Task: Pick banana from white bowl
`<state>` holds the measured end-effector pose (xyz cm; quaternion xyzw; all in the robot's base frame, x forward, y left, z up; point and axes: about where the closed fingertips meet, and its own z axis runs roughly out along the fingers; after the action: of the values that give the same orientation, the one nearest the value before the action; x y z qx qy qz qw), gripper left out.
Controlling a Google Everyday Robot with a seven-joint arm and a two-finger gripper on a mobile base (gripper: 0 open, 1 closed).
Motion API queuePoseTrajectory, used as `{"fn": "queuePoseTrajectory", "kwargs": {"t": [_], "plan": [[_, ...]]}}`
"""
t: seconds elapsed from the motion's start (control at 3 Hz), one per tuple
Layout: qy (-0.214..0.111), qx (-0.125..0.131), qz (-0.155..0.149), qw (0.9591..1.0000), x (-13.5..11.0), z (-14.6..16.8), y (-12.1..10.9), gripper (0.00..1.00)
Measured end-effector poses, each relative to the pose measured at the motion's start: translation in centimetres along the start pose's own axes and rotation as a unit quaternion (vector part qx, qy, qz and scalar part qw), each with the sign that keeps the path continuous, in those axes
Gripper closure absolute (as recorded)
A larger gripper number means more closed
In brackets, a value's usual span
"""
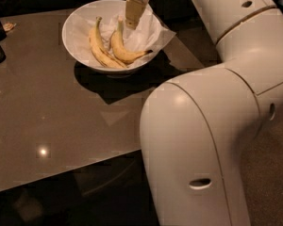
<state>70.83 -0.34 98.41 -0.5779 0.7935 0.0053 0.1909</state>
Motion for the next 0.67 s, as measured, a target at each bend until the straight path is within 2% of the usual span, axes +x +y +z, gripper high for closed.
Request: {"fn": "queuePoseTrajectory", "kwargs": {"t": [0.67], "plan": [[0.021, -0.009, -0.004, 0.9997, -0.7, 2.7, -0.3, 0.54]]}}
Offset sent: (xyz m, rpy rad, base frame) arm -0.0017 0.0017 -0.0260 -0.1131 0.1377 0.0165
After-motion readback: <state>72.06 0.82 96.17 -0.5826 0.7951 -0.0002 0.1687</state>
